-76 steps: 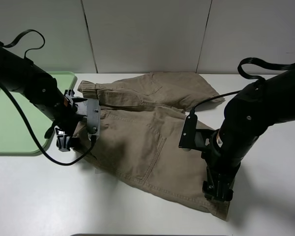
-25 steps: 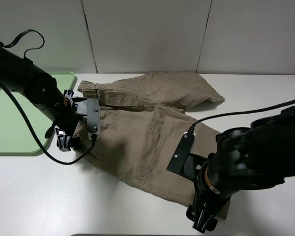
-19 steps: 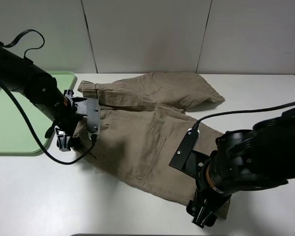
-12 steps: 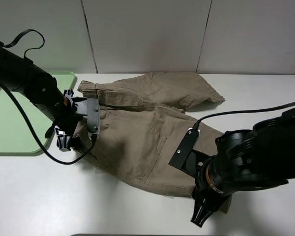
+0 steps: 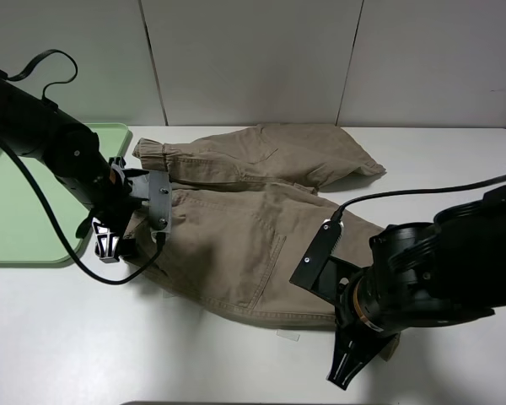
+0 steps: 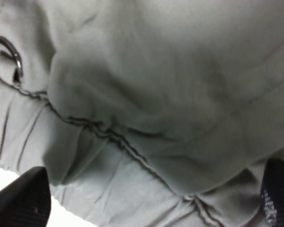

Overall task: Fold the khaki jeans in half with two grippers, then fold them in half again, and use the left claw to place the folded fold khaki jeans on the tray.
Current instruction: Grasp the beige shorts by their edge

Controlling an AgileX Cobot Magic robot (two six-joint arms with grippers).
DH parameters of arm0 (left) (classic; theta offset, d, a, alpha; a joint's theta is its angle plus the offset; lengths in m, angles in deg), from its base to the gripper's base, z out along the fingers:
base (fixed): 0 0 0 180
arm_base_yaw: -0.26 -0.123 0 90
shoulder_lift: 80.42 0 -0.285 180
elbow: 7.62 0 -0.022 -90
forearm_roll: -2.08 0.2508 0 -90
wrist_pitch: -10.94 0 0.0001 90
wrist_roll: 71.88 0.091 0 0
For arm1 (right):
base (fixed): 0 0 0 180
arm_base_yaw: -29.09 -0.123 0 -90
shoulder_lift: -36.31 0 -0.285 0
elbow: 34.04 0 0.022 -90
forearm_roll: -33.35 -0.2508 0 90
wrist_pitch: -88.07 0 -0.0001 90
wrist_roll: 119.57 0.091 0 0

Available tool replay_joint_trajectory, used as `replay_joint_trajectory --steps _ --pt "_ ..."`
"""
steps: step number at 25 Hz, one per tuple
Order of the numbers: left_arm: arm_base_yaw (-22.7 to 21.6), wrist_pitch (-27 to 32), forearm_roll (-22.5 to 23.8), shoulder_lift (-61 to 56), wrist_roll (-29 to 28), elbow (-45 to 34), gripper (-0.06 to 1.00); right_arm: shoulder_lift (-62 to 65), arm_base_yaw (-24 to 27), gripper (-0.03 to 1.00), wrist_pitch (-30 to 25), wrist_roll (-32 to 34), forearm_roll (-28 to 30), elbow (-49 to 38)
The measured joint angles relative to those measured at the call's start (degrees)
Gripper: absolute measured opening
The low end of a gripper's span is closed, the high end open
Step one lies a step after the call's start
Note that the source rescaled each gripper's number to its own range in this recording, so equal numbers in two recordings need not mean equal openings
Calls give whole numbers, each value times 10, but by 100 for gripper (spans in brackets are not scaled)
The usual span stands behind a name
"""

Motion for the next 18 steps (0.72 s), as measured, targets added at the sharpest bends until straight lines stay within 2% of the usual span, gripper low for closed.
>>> replay_joint_trajectory --steps 7,14,18 --pt "2 40 17 -4 21 0 93 0 0 8 -1 0 0 0" --pt "20 59 13 -57 32 -1 93 0 0 8 -19 0 0 0" --pt "21 102 15 -89 55 -1 93 0 0 8 -26 0 -1 0"
